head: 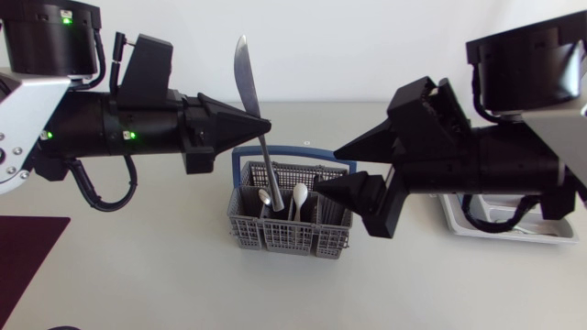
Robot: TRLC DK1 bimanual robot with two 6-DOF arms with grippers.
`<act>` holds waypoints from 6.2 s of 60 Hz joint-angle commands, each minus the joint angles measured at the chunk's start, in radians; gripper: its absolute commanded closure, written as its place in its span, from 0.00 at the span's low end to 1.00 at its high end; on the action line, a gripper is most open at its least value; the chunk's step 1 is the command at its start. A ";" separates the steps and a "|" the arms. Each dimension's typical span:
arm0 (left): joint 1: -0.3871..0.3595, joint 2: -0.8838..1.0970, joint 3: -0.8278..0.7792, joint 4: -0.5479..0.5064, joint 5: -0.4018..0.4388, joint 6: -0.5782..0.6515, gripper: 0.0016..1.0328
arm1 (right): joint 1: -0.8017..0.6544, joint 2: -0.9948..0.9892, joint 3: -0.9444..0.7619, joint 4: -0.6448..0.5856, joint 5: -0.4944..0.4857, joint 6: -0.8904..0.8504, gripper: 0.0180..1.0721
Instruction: Sort the cutlery from the basket into the organizer compartments.
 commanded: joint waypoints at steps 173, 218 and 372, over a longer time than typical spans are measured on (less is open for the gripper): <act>-0.004 -0.096 0.067 -0.285 -0.484 0.188 0.26 | -1.086 0.146 0.110 -0.037 -0.093 -0.120 0.95; -0.074 0.038 0.060 -0.306 -0.635 -0.052 0.25 | -1.279 0.948 0.632 0.011 0.200 -0.105 0.95; -0.148 0.458 0.053 -0.124 -0.581 -0.353 0.59 | -0.908 0.181 -0.051 0.144 0.300 -0.008 0.17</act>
